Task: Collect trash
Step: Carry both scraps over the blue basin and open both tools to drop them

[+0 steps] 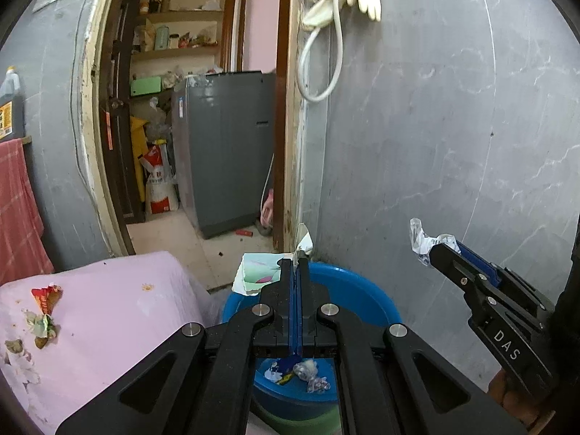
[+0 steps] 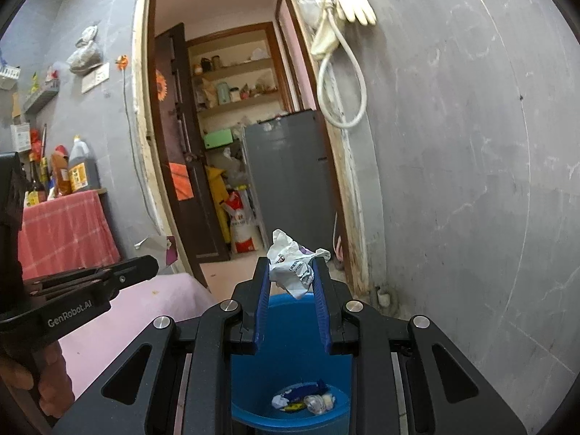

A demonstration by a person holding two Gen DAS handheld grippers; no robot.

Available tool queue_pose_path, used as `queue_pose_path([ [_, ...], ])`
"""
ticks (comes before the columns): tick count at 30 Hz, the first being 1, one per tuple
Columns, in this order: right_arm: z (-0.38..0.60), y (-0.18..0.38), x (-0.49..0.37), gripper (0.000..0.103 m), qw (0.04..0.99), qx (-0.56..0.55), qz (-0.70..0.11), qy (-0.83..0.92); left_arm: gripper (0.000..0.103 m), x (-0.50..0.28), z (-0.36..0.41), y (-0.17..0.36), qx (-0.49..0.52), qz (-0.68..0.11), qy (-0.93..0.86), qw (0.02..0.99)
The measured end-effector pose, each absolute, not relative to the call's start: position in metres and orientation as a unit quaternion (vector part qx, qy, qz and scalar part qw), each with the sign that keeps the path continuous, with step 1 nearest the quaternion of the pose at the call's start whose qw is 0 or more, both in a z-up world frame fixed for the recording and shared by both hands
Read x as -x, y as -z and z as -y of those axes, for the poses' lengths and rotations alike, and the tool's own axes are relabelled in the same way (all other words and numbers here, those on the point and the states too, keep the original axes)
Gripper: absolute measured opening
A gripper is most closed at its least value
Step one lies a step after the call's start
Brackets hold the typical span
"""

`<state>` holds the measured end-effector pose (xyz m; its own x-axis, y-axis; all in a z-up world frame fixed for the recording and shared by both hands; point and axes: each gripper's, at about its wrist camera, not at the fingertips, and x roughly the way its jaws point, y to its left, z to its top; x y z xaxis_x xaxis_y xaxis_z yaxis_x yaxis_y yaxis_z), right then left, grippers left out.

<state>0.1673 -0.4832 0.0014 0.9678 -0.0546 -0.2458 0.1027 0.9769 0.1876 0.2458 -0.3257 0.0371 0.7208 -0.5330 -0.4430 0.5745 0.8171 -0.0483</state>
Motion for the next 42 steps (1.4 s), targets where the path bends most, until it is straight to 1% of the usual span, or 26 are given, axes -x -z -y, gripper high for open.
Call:
queue_pose_path([
  [16, 0.496, 0.021, -0.187, 0.022, 0.975, -0.125, -0.176, 0.041, 0.000, -0.274, 0.340, -0.007, -0.059, -0.296, 0.305, 0.903],
  [24, 0.500, 0.034, -0.201, 0.023, 0.966, -0.141, -0.212, 0.030, 0.000, -0.295, 0.340, 0.009, -0.030, -0.348, 0.306, 0.885],
  [31, 0.500, 0.041, -0.208, 0.024, 0.961, -0.147, -0.233, 0.026, 0.000, -0.308, 0.336, 0.016, -0.010, -0.379, 0.309, 0.872],
  [32, 0.501, 0.042, -0.208, 0.025, 0.961, -0.147, -0.234, 0.025, 0.000, -0.309, 0.336, 0.017, -0.009, -0.379, 0.309, 0.872],
  [35, 0.499, 0.043, -0.211, 0.033, 0.960, -0.147, -0.237, 0.024, 0.001, -0.309, 0.337, 0.017, -0.008, -0.383, 0.308, 0.871],
  [36, 0.499, 0.043, -0.211, 0.033, 0.960, -0.147, -0.238, 0.023, 0.002, -0.310, 0.337, 0.016, -0.007, -0.384, 0.309, 0.870],
  [38, 0.498, 0.043, -0.212, 0.033, 0.960, -0.147, -0.237, 0.023, 0.003, -0.311, 0.335, 0.015, -0.002, -0.384, 0.308, 0.870],
  [39, 0.498, 0.042, -0.211, 0.033, 0.960, -0.148, -0.235, 0.024, 0.006, -0.311, 0.335, 0.015, 0.000, -0.384, 0.308, 0.870],
  [41, 0.498, 0.040, -0.210, 0.035, 0.962, -0.148, -0.228, 0.026, 0.015, -0.311, 0.332, 0.012, 0.005, -0.380, 0.307, 0.872],
  [42, 0.498, 0.039, -0.208, 0.037, 0.963, -0.148, -0.223, 0.028, 0.023, -0.310, 0.332, 0.012, 0.007, -0.378, 0.306, 0.874],
])
